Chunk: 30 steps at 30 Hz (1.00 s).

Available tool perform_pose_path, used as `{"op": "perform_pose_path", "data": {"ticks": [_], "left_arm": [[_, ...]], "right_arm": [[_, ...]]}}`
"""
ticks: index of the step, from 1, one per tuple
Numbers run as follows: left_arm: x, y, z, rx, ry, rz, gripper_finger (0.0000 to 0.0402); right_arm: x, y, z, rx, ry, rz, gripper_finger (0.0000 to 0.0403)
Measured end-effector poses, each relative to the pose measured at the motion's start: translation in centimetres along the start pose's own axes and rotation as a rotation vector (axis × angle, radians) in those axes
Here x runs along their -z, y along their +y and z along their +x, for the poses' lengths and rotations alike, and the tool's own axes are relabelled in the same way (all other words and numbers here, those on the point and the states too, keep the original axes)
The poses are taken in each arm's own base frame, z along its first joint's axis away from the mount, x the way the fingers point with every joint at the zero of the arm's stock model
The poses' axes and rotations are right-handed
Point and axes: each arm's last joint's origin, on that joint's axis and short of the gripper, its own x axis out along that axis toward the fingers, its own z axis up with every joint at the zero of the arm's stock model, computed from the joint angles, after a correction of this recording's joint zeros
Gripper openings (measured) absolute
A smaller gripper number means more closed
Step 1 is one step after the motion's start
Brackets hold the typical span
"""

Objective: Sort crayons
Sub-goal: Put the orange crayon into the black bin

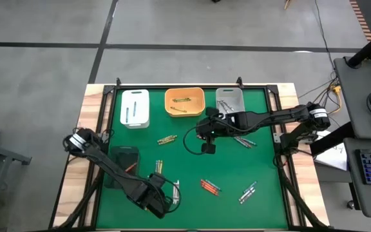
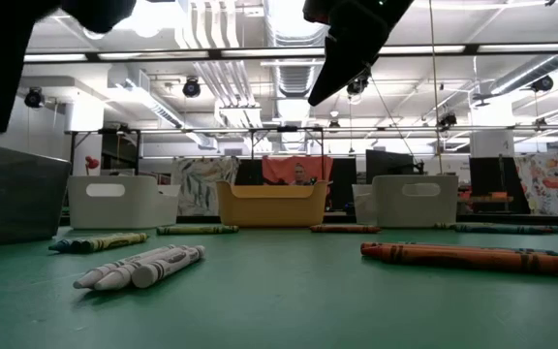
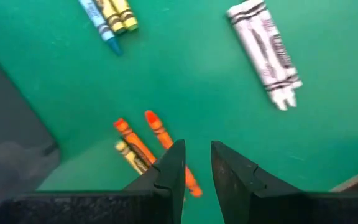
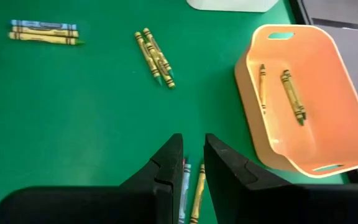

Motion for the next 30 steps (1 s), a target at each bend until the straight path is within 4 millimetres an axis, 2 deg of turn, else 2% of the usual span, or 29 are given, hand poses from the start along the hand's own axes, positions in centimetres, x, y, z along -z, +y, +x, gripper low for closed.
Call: {"op": "perform_pose_path", "data": {"ticks": [9, 19, 30], "left_arm": [[0.7, -0.5, 2.9, -0.081, 0.018, 0.015, 0.0059], [1.4, -0.6, 4.5, -0.124, 0.011, -0.028, 0.0059], [1.8, -0.7, 6.4, -0.171, -0.007, -0.026, 0.0059]], "right_arm": [[1.2, 0.7, 0.3, -0.031, 0.078, -0.006, 0.0057], [3.4, 2.2, 1.0, -0.050, 0.174, -0.012, 0.0057], [3.6, 2.7, 1.0, -0.055, 0.172, 0.011, 0.0057]]}}
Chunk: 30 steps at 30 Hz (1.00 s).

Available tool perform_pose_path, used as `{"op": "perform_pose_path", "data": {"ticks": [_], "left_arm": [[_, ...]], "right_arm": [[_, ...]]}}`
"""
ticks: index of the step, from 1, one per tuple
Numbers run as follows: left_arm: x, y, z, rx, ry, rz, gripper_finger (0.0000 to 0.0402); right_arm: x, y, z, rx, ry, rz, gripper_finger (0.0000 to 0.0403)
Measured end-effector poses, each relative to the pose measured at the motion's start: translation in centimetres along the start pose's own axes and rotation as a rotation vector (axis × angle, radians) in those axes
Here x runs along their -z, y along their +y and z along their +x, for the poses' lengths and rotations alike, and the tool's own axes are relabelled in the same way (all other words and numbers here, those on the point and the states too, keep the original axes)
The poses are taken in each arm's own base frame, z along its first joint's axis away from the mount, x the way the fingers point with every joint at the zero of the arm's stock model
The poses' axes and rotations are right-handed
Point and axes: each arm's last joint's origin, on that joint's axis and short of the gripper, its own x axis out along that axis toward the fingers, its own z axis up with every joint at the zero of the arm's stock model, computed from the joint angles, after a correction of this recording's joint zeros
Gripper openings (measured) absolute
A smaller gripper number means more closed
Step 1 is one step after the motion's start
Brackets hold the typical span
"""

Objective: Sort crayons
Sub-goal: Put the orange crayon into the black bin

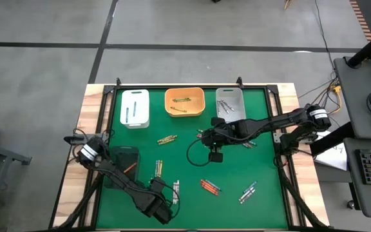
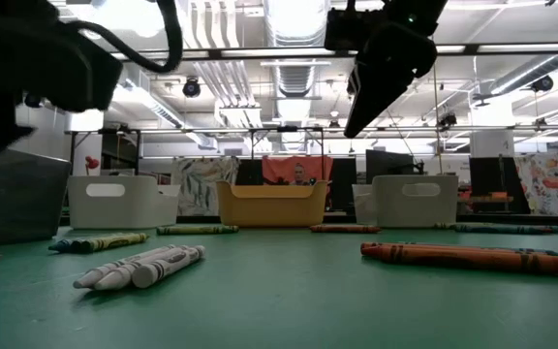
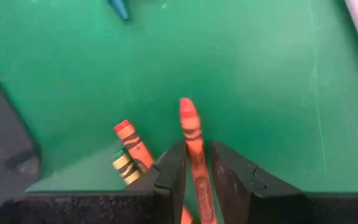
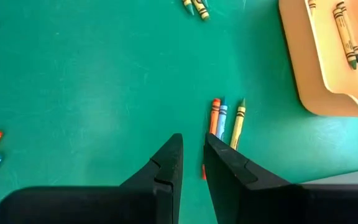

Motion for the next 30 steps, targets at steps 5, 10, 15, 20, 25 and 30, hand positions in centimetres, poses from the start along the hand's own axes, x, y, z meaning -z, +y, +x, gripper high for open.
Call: {"op": "perform_pose_path", "data": {"ticks": [5, 10, 15, 20, 25, 30], "left_arm": [[0.1, -0.2, 0.6, -0.015, -0.008, 0.001, 0.0059], [0.1, -0.2, 1.0, -0.020, -0.017, 0.002, 0.0058], [0.1, -0.3, 0.9, -0.010, -0.019, -0.001, 0.0024], [0.1, -0.4, 0.2, 0.001, -0.030, -0.003, 0.0008], [0.0, -1.3, -1.3, 0.044, -0.074, 0.026, 0.0002], [-0.1, -1.3, -3.9, 0.014, -0.090, 0.071, 0.0001]], "right_arm": [[0.1, 0.3, 0.0, -0.005, 0.004, -0.010, 0.0057], [0.2, 0.6, 0.0, -0.009, 0.003, -0.019, 0.0057], [0.2, 0.6, -0.1, -0.009, 0.003, -0.027, 0.0057], [0.2, 0.6, -0.1, -0.008, 0.005, -0.036, 0.0057], [0.2, 0.6, -0.1, -0.008, 0.007, -0.040, 0.0057], [0.3, 0.6, 0.0, -0.008, 0.007, -0.040, 0.0057]]}}
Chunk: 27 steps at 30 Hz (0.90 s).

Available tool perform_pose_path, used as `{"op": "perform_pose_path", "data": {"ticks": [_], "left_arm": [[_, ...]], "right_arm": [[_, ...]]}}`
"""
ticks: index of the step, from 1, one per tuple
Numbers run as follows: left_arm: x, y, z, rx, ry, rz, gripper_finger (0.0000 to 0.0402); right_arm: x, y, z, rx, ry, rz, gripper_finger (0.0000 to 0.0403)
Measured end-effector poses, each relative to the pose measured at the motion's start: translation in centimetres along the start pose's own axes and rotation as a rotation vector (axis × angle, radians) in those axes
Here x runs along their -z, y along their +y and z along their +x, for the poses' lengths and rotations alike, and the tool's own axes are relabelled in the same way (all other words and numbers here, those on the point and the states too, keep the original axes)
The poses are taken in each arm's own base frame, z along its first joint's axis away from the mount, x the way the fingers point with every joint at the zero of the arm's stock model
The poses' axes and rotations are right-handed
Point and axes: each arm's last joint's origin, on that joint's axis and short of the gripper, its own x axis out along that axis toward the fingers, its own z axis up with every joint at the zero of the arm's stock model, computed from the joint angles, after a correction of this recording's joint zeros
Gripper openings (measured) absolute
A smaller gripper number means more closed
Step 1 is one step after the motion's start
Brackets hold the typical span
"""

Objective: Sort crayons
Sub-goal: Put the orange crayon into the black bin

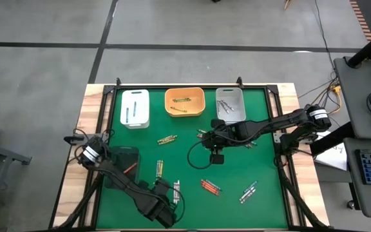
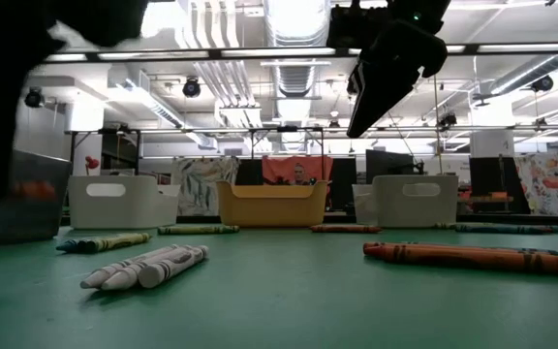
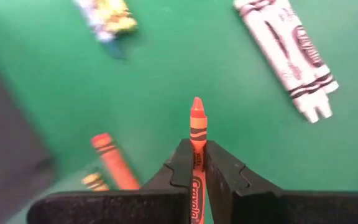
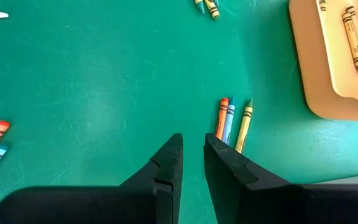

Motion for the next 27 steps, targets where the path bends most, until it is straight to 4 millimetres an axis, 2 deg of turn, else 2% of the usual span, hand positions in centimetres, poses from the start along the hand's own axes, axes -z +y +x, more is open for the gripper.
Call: {"op": "perform_pose_path", "data": {"ticks": [7, 17, 22, 27], "left_arm": [[-0.2, 1.8, -4.2, -0.182, -0.040, 0.026, 0.0001], [-1.4, 4.1, -6.7, -0.110, -0.130, 0.097, 0.0000], [-2.1, 6.9, -7.6, -0.107, -0.163, 0.095, 0.0000], [-2.7, 11.4, -7.3, -0.140, -0.175, 0.042, 0.0000]], "right_arm": [[0.4, 0.3, 0.3, -0.004, 0.011, 0.002, 0.0057], [0.7, 1.0, 0.5, -0.013, 0.006, 0.024, 0.0057], [0.7, 1.6, 0.3, -0.024, -0.010, 0.014, 0.0057], [0.5, 1.9, 0.3, -0.032, -0.032, 0.010, 0.0057]]}}
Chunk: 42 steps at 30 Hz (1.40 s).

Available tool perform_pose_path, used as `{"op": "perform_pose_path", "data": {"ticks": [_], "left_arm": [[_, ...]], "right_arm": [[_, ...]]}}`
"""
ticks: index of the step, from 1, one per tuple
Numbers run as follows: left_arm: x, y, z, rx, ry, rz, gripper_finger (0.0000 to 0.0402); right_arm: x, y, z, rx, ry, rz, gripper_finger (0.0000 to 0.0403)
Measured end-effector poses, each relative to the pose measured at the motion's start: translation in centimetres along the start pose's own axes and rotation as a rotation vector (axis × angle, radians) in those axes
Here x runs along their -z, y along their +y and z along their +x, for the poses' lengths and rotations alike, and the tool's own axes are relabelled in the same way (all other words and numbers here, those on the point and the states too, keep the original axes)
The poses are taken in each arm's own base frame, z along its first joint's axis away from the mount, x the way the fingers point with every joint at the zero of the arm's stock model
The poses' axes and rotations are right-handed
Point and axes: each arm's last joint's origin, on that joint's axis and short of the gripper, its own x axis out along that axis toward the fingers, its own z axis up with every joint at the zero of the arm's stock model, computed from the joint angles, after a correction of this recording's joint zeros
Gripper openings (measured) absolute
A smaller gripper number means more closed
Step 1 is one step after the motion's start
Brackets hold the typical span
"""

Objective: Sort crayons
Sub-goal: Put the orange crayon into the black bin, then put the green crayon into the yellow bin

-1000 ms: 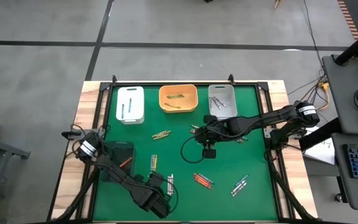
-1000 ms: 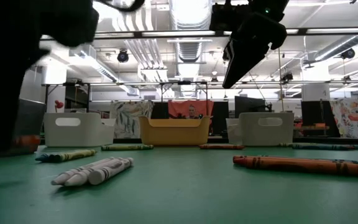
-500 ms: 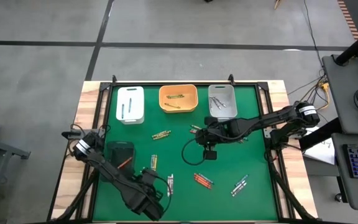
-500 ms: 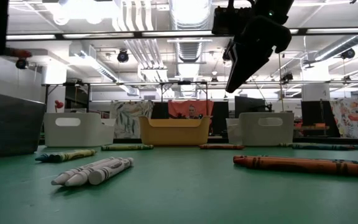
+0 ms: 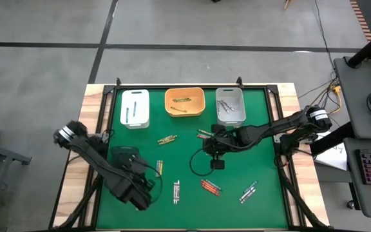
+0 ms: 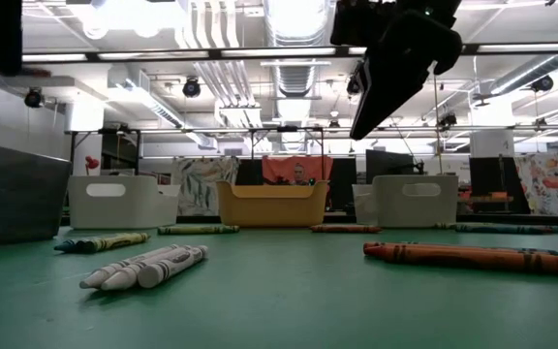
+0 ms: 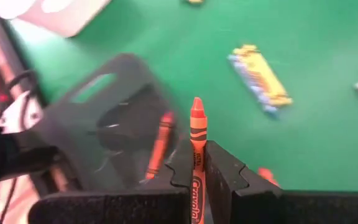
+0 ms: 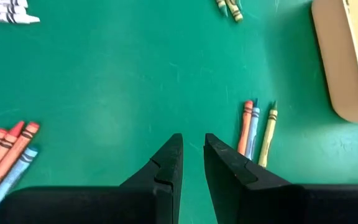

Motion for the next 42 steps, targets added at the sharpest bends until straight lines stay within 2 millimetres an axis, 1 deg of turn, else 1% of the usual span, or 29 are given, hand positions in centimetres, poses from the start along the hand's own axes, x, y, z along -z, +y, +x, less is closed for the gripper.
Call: {"op": "perform_pose_path", "data": {"ticks": [5, 8, 12, 15, 18, 22, 27, 29, 32, 37, 42], "left_arm": [[0.2, 4.9, 2.5, -0.068, -0.005, -0.106, 0.0000], [0.6, 6.7, 4.6, -0.042, -0.001, -0.173, 0.0000], [1.5, 7.5, 7.3, 0.065, 0.026, -0.212, 0.0000], [2.0, 8.2, 8.8, 0.066, 0.049, -0.227, 0.0005], [2.4, 8.6, 9.6, 0.030, 0.068, -0.243, 0.0017], [2.6, 8.8, 10.2, -0.002, 0.100, -0.237, 0.0039], [2.6, 8.7, 9.9, 0.009, 0.101, -0.203, 0.0068], [2.4, 8.5, 9.4, 0.028, 0.098, -0.181, 0.0076], [1.8, 7.9, 8.1, 0.090, 0.051, -0.133, 0.0081], [0.3, 6.8, 5.0, 0.218, -0.136, 0.021, 0.0081], [-1.0, 6.1, 2.6, 0.262, -0.393, 0.225, 0.0081]], "right_arm": [[-0.2, 0.1, 0.0, -0.004, -0.026, -0.009, 0.0057], [-0.3, 0.1, 0.0, -0.004, -0.028, -0.011, 0.0057], [-0.3, 0.1, 0.0, -0.004, -0.028, -0.010, 0.0057], [-0.3, 0.1, 0.0, -0.004, -0.028, 0.002, 0.0057], [-0.3, 0.1, 0.0, -0.004, -0.028, 0.006, 0.0057], [-0.3, 0.1, 0.0, -0.005, -0.028, 0.032, 0.0057], [-0.3, 0.1, 0.0, -0.005, -0.027, 0.069, 0.0057], [-0.2, 0.1, 0.0, -0.004, -0.022, 0.090, 0.0057], [-0.1, 0.1, 0.0, -0.004, -0.008, 0.132, 0.0057], [0.4, 0.0, 0.0, 0.006, 0.039, 0.215, 0.0057], [0.7, 0.0, 0.0, 0.016, 0.072, 0.284, 0.0057]]}}
